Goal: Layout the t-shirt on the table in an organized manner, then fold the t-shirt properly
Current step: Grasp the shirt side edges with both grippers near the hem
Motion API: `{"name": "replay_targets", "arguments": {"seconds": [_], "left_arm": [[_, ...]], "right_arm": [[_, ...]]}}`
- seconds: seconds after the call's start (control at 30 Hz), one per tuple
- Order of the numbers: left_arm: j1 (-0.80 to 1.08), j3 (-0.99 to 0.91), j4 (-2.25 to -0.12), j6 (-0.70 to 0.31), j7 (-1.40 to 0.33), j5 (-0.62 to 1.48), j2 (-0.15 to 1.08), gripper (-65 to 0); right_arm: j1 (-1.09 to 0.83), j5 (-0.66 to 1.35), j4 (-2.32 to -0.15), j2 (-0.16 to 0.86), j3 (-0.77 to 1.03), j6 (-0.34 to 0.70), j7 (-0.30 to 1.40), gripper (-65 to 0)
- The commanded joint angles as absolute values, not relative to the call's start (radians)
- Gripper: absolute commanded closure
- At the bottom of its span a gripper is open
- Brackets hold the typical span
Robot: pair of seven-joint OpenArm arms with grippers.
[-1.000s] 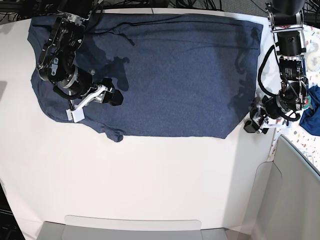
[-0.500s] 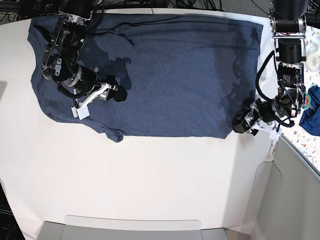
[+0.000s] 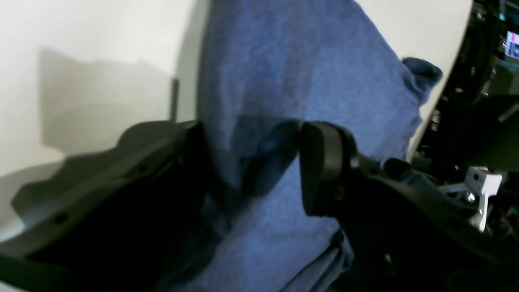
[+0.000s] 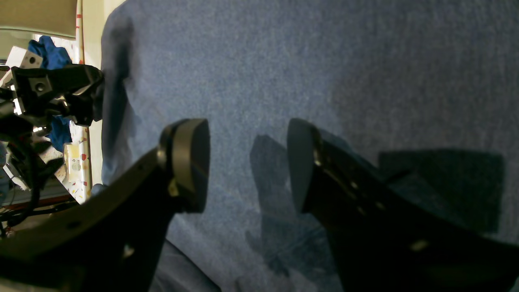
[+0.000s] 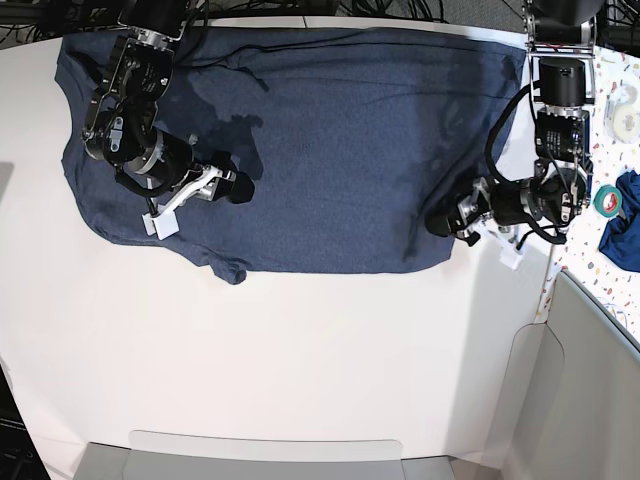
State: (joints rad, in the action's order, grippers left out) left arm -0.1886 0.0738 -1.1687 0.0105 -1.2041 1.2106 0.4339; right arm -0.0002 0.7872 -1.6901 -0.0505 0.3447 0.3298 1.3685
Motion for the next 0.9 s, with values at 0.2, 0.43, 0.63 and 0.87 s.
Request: {"name": "replay_targets", "arguments": {"seconds": [0.2,0.43,0.63,0.87], "left_arm": [[-0.22,0.081,-1.162,-0.088,-1.165,1.159,0.421,-34.4],[-0.225,0.081,-1.162,-0.091,-1.07,1.158,0.429,-34.4],[-0.245,0.058,-1.161,-0.093,-1.024,1.158,0.45,-34.4],[-0.252,-0.001,-1.119,-0.093,-1.018,1.156,0.447,-17.6]], "right_arm": [[0.016,0.811,-1.704,-0.048,0.343,0.332,1.357,-30.7],[0.013,0.811,-1.704,-0.045,0.349,0.332,1.357,-30.7],[0.013,0.811,-1.704,-0.047,0.349,0.332,1.357,-30.7],[0.013,0.811,-1.704,-0.045,0.351,0.332,1.357,-30.6]]}}
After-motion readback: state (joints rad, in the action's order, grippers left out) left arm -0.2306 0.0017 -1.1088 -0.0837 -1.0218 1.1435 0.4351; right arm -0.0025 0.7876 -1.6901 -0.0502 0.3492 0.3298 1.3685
